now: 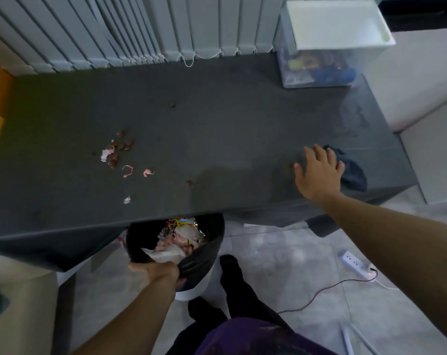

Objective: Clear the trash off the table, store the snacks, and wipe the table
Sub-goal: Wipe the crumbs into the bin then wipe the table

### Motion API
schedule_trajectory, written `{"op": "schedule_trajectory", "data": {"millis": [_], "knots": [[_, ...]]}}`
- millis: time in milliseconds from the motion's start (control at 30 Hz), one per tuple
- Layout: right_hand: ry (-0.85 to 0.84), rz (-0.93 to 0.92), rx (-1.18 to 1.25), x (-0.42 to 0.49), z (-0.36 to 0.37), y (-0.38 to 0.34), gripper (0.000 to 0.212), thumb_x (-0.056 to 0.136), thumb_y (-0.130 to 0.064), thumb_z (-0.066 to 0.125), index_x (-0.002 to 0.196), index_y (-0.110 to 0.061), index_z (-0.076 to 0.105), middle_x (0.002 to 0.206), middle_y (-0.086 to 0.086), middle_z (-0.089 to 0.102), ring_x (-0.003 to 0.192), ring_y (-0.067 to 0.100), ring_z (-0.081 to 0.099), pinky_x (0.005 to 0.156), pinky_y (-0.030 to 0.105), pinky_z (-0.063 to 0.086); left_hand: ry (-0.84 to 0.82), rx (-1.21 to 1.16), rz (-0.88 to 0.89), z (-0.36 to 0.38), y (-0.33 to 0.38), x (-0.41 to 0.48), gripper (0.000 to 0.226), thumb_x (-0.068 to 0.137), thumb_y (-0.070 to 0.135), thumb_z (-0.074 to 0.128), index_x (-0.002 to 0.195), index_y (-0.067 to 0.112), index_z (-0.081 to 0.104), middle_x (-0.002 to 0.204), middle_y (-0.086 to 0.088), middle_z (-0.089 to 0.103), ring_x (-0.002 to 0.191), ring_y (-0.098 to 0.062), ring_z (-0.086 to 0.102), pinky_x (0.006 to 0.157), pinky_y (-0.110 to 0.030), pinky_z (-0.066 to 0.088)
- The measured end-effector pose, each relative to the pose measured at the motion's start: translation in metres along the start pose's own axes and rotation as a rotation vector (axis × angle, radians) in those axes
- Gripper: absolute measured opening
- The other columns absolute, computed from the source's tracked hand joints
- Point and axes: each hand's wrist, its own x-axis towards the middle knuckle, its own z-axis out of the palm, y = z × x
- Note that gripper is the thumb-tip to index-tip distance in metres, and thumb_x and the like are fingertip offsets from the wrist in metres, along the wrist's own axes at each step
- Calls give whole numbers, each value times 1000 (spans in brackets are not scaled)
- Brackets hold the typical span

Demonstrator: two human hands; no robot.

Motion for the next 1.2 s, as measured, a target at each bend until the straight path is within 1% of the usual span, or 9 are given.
{"op": "schedule_trajectory", "data": {"millis": [167,333,433,600,733,833,900,1000,1200], "knots": [[-78,130,7,5,-2,16,55,102,-38,40,153,-27,21,165,3,11,150,39,1,114,68,9,30,114,40,18,-2,-8,86,101,-3,38,155,25,-23,148,-30,40,82,-49,68,42,-41,55],[-126,187,62,8,1,23,59,100,-25,47,154,-21,23,163,11,15,147,40,14,114,61,23,23,156,18,25,0,-5,78,100,-2,38,159,20,-9,135,-21,47,55,-38,68,42,-40,58],[-120,180,90,9,3,26,64,95,-15,56,151,-18,27,157,15,24,140,42,23,110,58,31,33,174,14,26,2,1,75,100,-2,39,158,18,-3,128,-21,46,58,-37,65,35,-40,54],[-134,204,71,16,3,29,62,88,2,61,144,-14,38,142,21,35,127,46,34,105,53,39,36,203,65,22,8,-5,75,96,-5,39,152,24,0,127,-22,43,66,-42,67,67,-52,61],[-133,234,124,27,-3,25,45,88,-4,63,132,-8,55,131,23,51,118,45,51,101,52,47,72,221,83,18,10,-4,75,94,-6,45,149,27,6,136,-26,43,73,-46,68,65,-52,61],[-97,49,173,25,-8,21,36,88,-10,60,124,-14,66,122,20,62,114,43,54,96,48,49,78,241,89,16,11,-3,78,94,-4,46,151,27,4,127,-22,43,73,-47,68,63,-51,61],[-68,-6,88,22,-5,20,42,89,-17,59,130,-26,60,132,12,55,123,40,41,100,50,40,69,242,93,15,11,-2,80,94,-4,46,153,28,0,134,-24,43,75,-48,68,63,-50,61],[-147,219,73,19,1,14,50,93,-30,56,140,-39,41,145,8,33,131,43,27,105,58,30,55,247,93,14,11,-2,82,96,-4,45,154,28,-4,142,-26,40,78,-48,67,68,-52,61],[-112,189,192,16,15,13,32,100,-26,47,132,-18,47,129,19,41,113,48,47,95,53,45,45,234,99,11,12,0,80,96,-4,45,154,28,0,148,-25,33,83,-49,65,66,-51,61]]}}
